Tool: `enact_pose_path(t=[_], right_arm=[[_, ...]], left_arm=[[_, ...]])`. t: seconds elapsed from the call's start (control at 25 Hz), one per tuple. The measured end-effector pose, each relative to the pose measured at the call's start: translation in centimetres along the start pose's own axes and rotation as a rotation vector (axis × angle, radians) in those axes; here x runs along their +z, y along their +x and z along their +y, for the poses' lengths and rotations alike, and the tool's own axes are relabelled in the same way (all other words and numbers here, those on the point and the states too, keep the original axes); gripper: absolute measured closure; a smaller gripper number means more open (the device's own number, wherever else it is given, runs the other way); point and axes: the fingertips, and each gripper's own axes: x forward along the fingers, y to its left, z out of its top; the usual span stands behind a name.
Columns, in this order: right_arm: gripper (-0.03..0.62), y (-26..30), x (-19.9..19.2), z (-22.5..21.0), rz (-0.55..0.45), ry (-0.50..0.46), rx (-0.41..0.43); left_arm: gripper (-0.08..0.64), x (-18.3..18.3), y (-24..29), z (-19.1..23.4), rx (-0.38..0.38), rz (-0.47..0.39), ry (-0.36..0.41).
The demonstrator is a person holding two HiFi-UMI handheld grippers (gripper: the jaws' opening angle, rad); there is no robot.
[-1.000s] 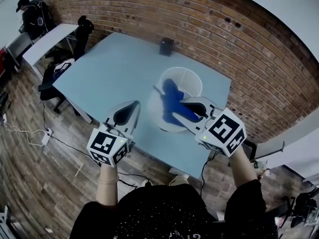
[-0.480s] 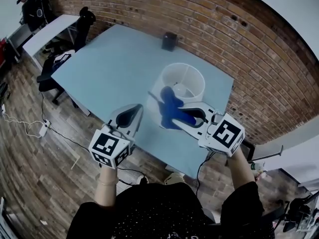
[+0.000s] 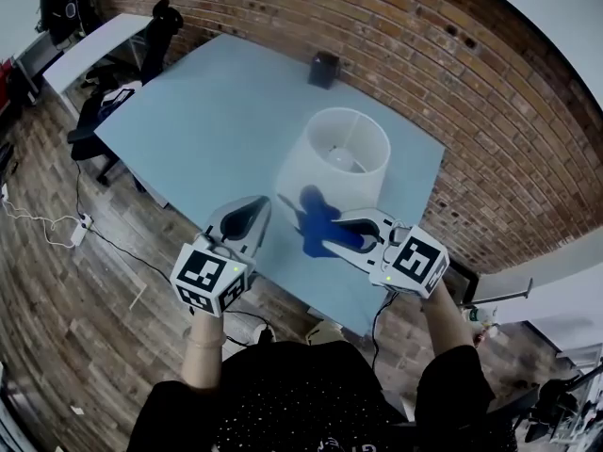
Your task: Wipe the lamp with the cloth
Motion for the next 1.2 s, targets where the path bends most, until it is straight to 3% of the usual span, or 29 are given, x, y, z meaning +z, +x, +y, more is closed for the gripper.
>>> enact_pose_path(t=[0.56, 0.88, 0.96, 1.04, 1.2], right_arm=[[0.500, 0.4, -3.2, 2.0, 0.023, 0.079, 0.039], [0.500, 2.7, -6.7, 4.7, 0.081, 0.161, 0.004], [0.500, 4.7, -8.4, 6.0, 0.080, 0.219, -0.052], [0.500, 6.8, -10.4, 6.3, 0.085, 0.232, -0.182], [0.500, 8.9, -13.2, 3.1, 0.143, 0.092, -0.483]], left_arm=[[0.551, -1.0, 0.5, -0.3, -0.017, 0.012, -0.021], [0.551, -2.3, -0.4, 0.2, -0.012, 0.019, -0.034], [0.551, -3.1, -1.1, 0.8, -0.002, 0.022, -0.052], [0.552, -4.0, -2.0, 1.1, 0.006, 0.024, -0.075], [0.551, -5.2, -2.8, 1.4, 0.015, 0.031, -0.094]])
